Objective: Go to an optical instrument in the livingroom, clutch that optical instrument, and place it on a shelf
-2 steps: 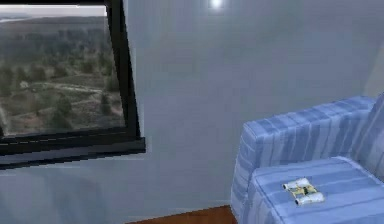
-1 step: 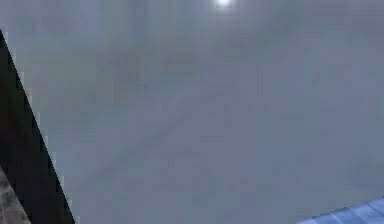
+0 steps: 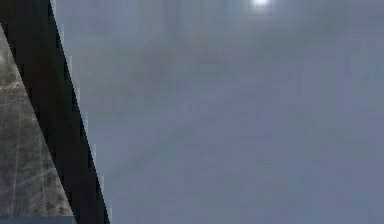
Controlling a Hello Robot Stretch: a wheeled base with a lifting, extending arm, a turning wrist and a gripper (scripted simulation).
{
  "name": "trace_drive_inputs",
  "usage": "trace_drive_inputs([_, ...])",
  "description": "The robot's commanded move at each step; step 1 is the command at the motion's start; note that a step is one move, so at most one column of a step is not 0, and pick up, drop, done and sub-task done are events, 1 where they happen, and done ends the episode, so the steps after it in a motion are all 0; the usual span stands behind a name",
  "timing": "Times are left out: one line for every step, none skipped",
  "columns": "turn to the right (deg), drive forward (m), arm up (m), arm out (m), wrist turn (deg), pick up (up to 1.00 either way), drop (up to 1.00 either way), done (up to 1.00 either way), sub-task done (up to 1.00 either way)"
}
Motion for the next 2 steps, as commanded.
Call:
trace_drive_inputs([0.0,0.0,0.5,0.0,0.0,0.0,0.0,0.0,0.0])
trace_drive_inputs([0.0,0.0,0.22,0.0,0.0,0.0,0.0,0.0,0.0])
